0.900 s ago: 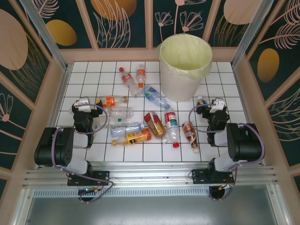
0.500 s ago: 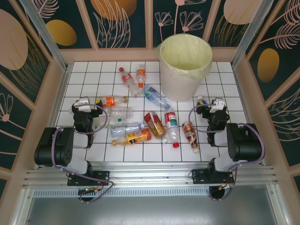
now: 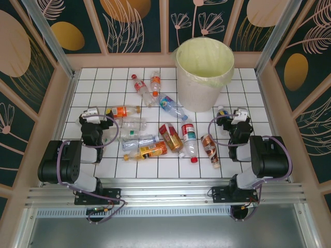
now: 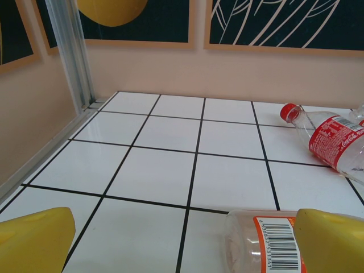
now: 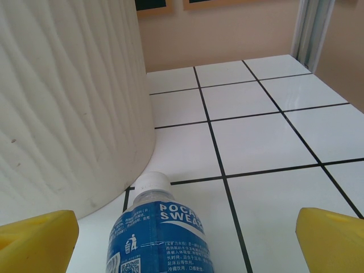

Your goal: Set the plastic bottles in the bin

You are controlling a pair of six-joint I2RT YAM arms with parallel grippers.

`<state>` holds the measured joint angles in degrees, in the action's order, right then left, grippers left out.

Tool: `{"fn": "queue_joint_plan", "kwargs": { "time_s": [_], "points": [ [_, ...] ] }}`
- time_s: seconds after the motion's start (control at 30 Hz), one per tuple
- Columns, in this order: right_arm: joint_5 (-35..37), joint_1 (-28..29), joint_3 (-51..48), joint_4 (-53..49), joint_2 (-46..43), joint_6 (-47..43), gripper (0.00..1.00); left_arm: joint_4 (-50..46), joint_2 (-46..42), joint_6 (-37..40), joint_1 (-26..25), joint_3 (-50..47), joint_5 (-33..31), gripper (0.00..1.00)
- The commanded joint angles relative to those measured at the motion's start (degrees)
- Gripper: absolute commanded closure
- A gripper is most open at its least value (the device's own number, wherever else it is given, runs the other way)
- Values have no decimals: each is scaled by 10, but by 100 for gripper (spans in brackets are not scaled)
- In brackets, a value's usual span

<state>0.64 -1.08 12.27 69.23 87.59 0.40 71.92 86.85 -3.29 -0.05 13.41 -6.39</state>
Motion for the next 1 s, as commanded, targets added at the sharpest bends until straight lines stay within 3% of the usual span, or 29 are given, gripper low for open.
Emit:
{"fn": "queue_joint_plan", "kwargs": {
  "time_s": [0.0, 0.53, 0.63, 0.7, 0.77, 0.87, 0.97],
  "points": [
    [4, -4, 11, 25, 7, 6, 1, 5, 2, -9, 2, 4, 9, 1],
    [4, -5, 12, 23, 6, 7, 1, 8, 1, -10, 2, 2, 9, 1],
    [5, -5, 14, 18, 3, 8, 1, -54, -26, -16, 2, 25, -8, 1],
    [45, -1, 32, -33, -20, 19, 1, -131, -58, -19, 2, 56, -18, 1],
    [102, 4, 86, -154, -46, 39, 1, -178, -88, -21, 1, 71, -27, 1],
    [98, 14, 121, -238, -89, 36, 1, -222, -152, -64, 1, 82, -36, 1],
    [101, 35, 142, -316, -145, 45, 1, -338, -201, -131, 1, 134, -39, 1]
  ]
}}
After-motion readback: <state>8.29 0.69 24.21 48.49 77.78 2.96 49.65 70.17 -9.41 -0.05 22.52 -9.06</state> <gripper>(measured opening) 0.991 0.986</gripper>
